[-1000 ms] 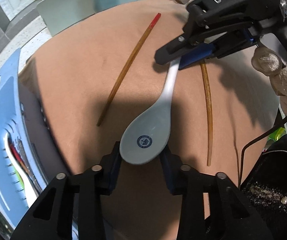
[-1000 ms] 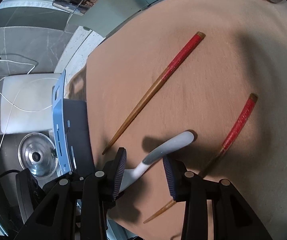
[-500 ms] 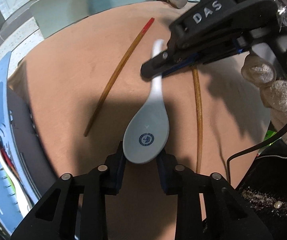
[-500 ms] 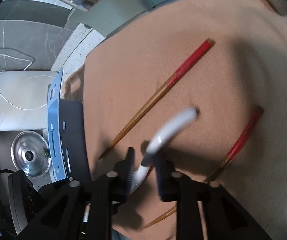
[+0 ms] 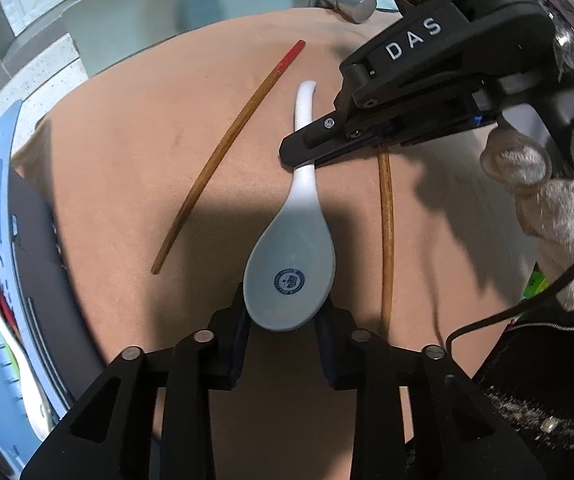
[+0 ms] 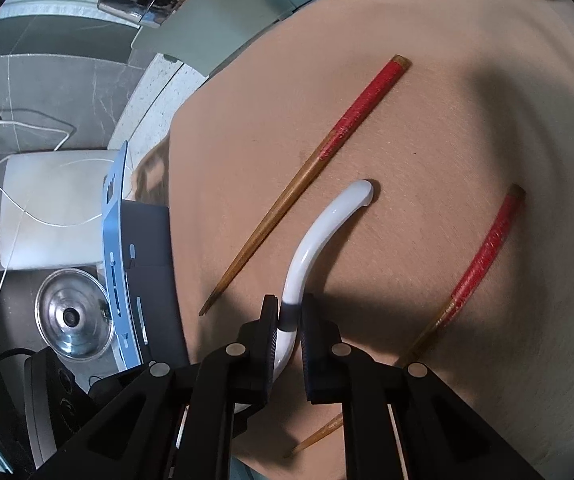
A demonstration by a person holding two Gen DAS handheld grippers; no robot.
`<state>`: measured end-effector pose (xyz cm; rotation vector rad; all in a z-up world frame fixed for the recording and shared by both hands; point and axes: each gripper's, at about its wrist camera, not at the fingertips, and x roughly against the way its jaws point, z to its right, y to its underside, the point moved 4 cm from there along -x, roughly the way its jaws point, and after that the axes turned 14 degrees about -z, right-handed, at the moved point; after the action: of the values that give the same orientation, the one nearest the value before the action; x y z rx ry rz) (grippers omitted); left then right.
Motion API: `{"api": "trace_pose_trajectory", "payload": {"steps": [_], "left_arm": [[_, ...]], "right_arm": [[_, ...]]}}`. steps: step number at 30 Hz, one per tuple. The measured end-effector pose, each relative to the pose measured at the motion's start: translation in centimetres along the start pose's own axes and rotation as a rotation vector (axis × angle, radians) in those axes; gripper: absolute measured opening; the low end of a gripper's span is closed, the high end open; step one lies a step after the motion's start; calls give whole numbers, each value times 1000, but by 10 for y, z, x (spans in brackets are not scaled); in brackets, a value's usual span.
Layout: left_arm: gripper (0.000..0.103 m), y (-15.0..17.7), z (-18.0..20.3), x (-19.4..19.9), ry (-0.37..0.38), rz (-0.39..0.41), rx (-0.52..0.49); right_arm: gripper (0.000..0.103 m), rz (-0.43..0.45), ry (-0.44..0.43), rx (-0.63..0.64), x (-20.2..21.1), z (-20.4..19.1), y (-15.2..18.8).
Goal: Organize utensils
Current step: 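Close the left gripper on the white spoon and lift it, then carry the white spoon with the left gripper over the blue basket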
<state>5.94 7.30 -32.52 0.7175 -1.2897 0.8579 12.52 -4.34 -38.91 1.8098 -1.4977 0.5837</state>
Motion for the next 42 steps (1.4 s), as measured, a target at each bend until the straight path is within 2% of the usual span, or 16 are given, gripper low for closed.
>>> {"api": "trace_pose_trajectory", "payload": {"steps": [2,4,13,16,17,26,36,42], "left_arm": [[40,-1,2,1,8,8,8],[40,-4,2,4,10,12,5],[40,-12,6,-2,-70,-16,-64],[40,-13,3,-1,-65,-13,-65],[40,-19,13,-2,-65,-14,-64],[40,-18,12,3,-70,-6,-63],[40,-11,6,27,-99,41,-56],[40,11,1,53,-122,84,-27]], "right_arm": [[10,2,-6,-1,0,0,2],[10,7,-8,2,0,0,4],[11,-16,-12,9,2,1,2],[12,5,12,15,7,0,-2],[13,9,16,14,8,0,-4],[11,2,3,7,8,0,-8],[10,26,-35,38,19,-26,-3],[10,40,-57,82,20,-57,4]]}}
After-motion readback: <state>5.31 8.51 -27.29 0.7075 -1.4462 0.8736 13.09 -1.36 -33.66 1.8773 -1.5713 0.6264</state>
